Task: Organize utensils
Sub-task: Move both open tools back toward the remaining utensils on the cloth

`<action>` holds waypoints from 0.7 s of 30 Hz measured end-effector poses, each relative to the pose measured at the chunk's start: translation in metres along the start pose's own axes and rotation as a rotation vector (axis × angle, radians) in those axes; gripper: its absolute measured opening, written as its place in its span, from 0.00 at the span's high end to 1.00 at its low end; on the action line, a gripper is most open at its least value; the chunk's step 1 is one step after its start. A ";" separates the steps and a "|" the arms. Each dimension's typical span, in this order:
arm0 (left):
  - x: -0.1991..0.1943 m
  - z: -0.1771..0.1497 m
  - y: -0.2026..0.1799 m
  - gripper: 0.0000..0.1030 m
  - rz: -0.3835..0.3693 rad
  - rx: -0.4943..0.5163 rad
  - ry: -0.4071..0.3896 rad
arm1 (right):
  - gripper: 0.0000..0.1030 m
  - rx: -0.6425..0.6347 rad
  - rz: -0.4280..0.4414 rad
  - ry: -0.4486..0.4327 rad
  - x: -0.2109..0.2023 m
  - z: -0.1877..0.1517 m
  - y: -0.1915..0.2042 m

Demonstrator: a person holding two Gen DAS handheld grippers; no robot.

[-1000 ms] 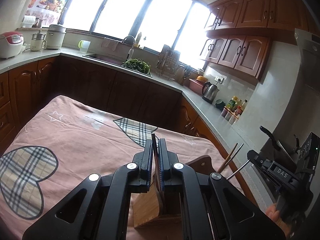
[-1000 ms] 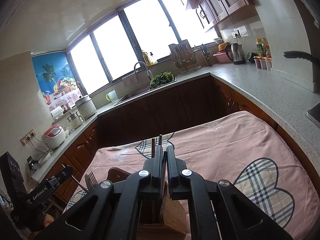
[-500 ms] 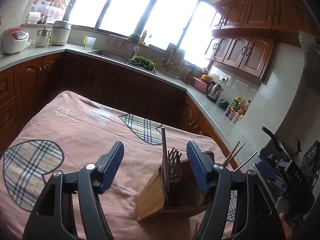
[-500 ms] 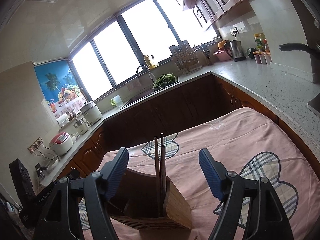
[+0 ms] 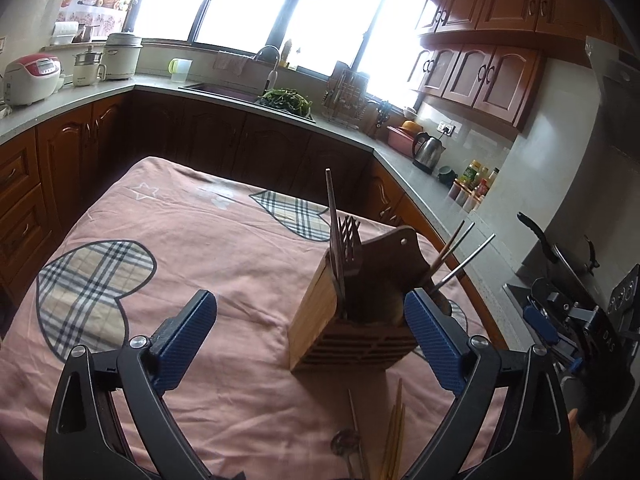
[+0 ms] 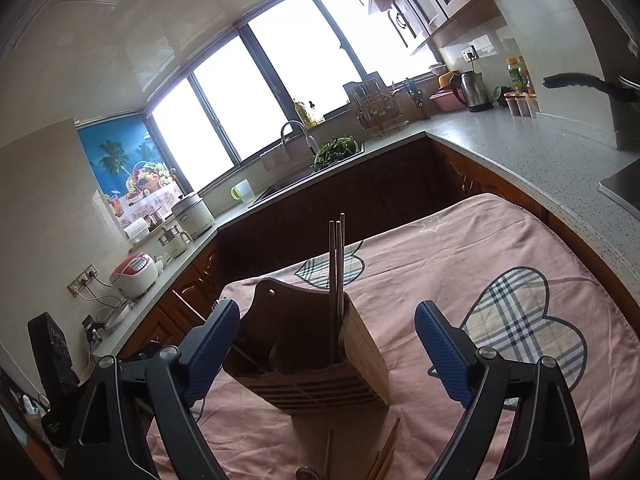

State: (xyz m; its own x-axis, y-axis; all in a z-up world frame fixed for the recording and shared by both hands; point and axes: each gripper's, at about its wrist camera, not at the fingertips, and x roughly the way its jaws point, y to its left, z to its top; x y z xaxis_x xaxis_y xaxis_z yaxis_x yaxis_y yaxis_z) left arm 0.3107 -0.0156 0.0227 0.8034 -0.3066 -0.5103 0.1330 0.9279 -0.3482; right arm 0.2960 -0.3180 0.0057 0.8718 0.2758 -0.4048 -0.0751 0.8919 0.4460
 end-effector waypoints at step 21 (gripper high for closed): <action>-0.061 -0.075 0.021 0.06 -0.013 -0.027 0.088 | 0.12 0.017 -0.024 0.112 -0.064 -0.080 -0.004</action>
State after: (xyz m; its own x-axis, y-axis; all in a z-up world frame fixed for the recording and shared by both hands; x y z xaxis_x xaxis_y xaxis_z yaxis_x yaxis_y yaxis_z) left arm 0.2216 0.0070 -0.0125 0.7478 -0.3367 -0.5722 0.1260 0.9181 -0.3757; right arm 0.2015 -0.3107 -0.0335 0.8139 0.2938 -0.5013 -0.0460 0.8926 0.4484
